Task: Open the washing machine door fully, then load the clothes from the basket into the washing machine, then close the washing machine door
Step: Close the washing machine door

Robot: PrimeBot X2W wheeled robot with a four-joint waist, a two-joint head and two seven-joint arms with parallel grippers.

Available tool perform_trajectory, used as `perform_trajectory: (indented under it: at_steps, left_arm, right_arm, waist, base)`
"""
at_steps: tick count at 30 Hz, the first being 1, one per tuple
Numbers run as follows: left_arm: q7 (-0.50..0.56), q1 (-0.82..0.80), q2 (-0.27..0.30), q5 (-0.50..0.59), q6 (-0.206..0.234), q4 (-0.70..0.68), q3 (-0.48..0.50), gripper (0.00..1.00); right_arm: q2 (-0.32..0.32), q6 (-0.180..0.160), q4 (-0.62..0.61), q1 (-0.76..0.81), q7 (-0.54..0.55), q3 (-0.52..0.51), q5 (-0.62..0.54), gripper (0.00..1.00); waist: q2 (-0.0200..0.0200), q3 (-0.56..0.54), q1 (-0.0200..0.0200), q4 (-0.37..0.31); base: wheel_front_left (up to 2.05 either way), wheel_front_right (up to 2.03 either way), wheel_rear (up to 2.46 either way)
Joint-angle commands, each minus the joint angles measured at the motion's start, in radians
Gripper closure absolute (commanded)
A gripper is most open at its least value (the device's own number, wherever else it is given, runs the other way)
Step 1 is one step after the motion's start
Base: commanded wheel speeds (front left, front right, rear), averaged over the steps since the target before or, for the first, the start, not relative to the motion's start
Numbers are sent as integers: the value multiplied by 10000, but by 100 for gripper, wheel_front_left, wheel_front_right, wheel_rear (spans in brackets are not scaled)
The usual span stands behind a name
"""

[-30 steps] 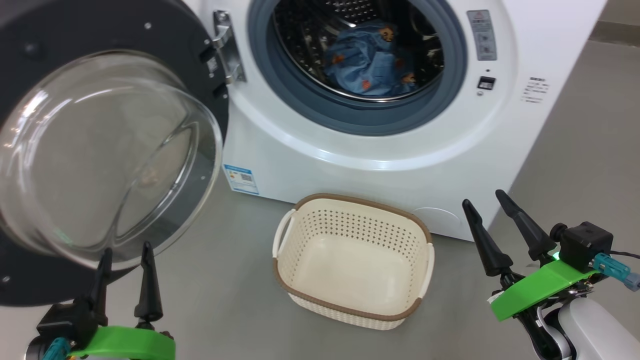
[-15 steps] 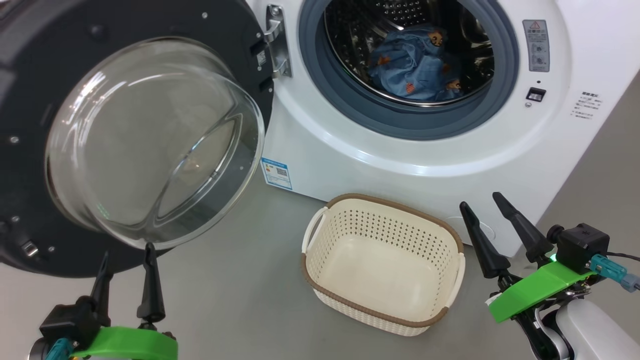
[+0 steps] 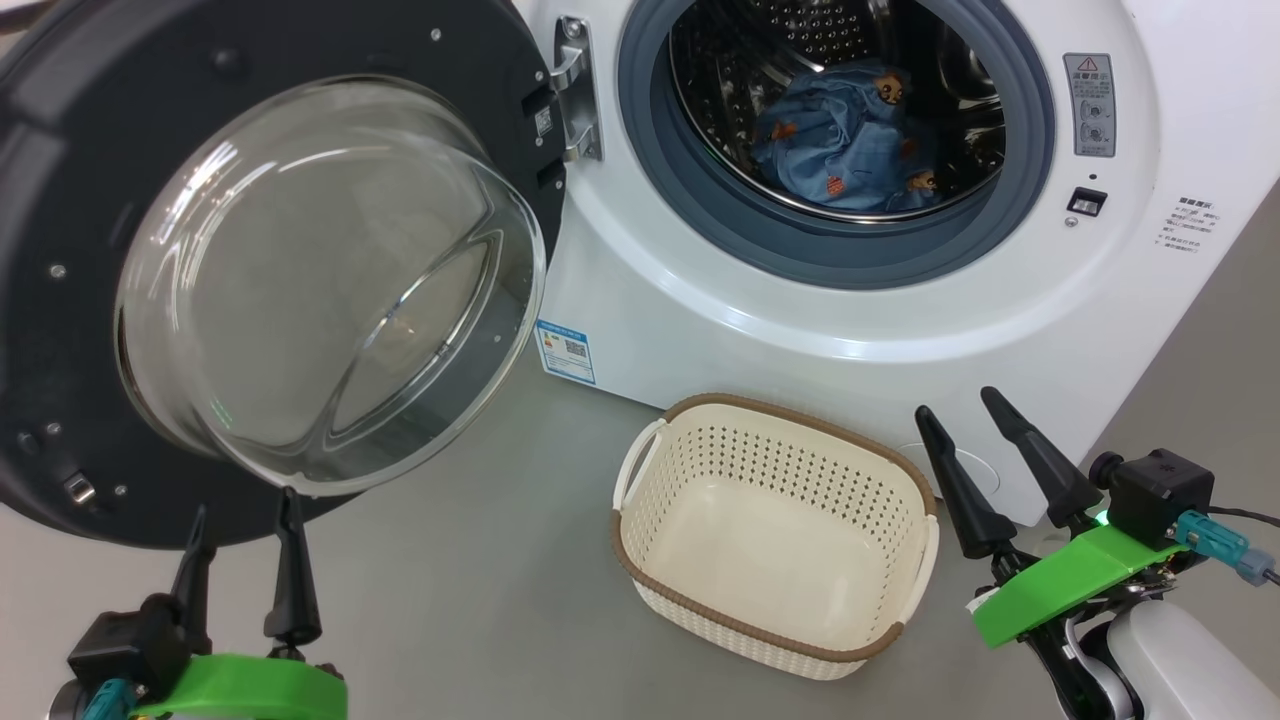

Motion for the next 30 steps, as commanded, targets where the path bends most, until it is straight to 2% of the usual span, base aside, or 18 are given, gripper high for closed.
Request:
perform_trajectory:
  at_steps: [1, 15, 16, 17, 18, 25, 30]
  left_arm:
    - [-53, -74, 193, 47, -23, -252, 386, 0]
    - [-53, -34, 205, 85, -66, -338, 471, 0]
    - [-46, -36, 243, 95, -97, -332, 446, 7]
    - [-35, -52, 300, 112, -119, -349, 432, 57]
    - [-30, -83, 375, 150, -131, -399, 421, 100]
    - [182, -387, 740, 88, -173, -1041, 545, 100]
    - [300, -941, 1267, -98, -320, -2212, 902, 100]
  right_arm:
    - [-77, 44, -193, 112, -80, 167, 115, 0]
    - [-30, 44, -169, 173, -80, 150, 157, 0]
    - [-22, 44, -169, 178, -80, 149, 156, 0]
    - [-18, 44, -169, 180, -80, 153, 156, 0]
    - [-18, 44, -169, 181, -80, 154, 156, 0]
    - [-2, 44, -173, 235, -80, 120, 155, 0]
    - [-28, 44, -194, 247, -80, 113, 157, 0]
  waist:
    - [0, 2, 0, -13]
    - [0, -108, 0, -113]
    - [0, -117, 0, -117]
    - [0, -124, 0, -124]
    - [0, -132, 0, -128]
    - [0, -216, 0, -126]
    - [0, -237, 0, -166]
  base:
    - [0, 0, 0]
    - [0, 0, 0]
    - [0, 0, 0]
    - [0, 0, 0]
    - [0, 0, 0]
    - [0, 0, 0]
    - [0, 0, 0]
